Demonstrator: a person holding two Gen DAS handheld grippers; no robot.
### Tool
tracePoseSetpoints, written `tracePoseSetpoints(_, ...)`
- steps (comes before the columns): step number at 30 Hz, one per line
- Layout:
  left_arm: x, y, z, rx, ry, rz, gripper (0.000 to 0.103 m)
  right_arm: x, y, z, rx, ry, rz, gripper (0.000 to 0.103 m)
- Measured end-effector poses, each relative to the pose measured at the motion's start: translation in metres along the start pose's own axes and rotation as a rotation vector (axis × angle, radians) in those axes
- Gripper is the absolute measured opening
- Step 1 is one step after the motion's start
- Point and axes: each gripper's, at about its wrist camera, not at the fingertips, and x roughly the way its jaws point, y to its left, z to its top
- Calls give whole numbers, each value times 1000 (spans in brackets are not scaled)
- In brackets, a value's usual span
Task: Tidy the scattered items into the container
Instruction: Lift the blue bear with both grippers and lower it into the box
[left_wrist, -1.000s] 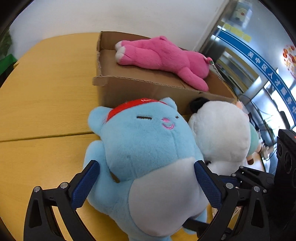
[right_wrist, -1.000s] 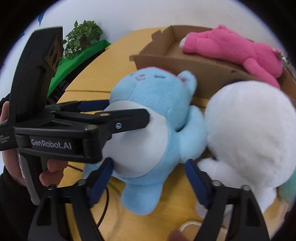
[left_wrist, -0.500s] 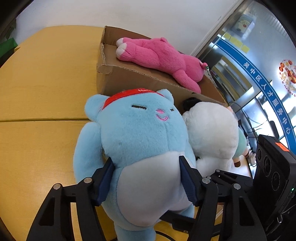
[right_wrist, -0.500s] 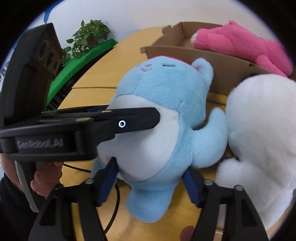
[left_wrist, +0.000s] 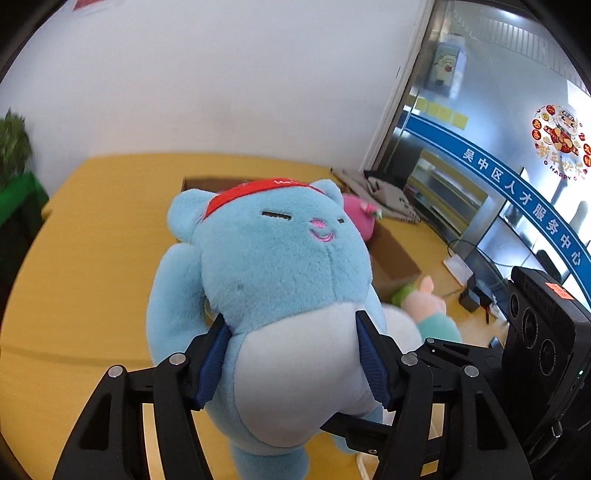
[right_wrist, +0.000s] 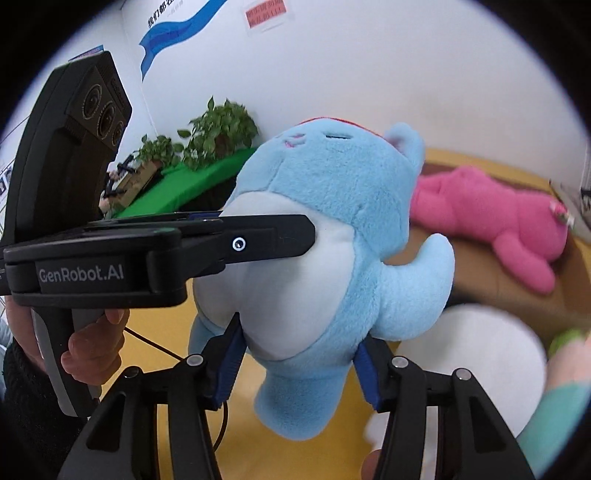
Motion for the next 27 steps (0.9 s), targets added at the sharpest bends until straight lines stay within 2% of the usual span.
tracePoseSetpoints(5,50,11,70,16,-8,7,70,20,-44,58,10,-26,-31,53)
tracePoseSetpoints(10,118,38,98,-8,57,37,70,78,-86,82,72,29,-36,54)
tracePoseSetpoints(14,177,66,87,-71,151,63,66,131,-114,80,127,134,-39,54)
tracePoseSetpoints(15,189,70,82,-75,176,80,59,140,-119,76,135,165,-39,56)
tracePoseSetpoints(16,200,73,75,-66,205,100,59,148,-120,73,144,199,-37,56)
tracePoseSetpoints(18,211,74,68,-53,222,96,60,162,-122,68,145,263,-59,67)
tracePoseSetpoints(19,214,75,66,-54,228,99,64,167,-122,67,140,291,-75,70)
tracePoseSetpoints(20,214,76,66,-57,227,105,66,169,-123,67,140,299,-76,77)
tracePoseSetpoints(21,215,76,66,-60,227,112,70,170,-124,66,140,305,-79,79)
tracePoseSetpoints(23,210,76,63,-79,224,129,73,164,-124,64,146,291,-109,79)
tracePoseSetpoints(27,184,73,59,-91,183,195,74,123,-131,57,179,212,-150,80)
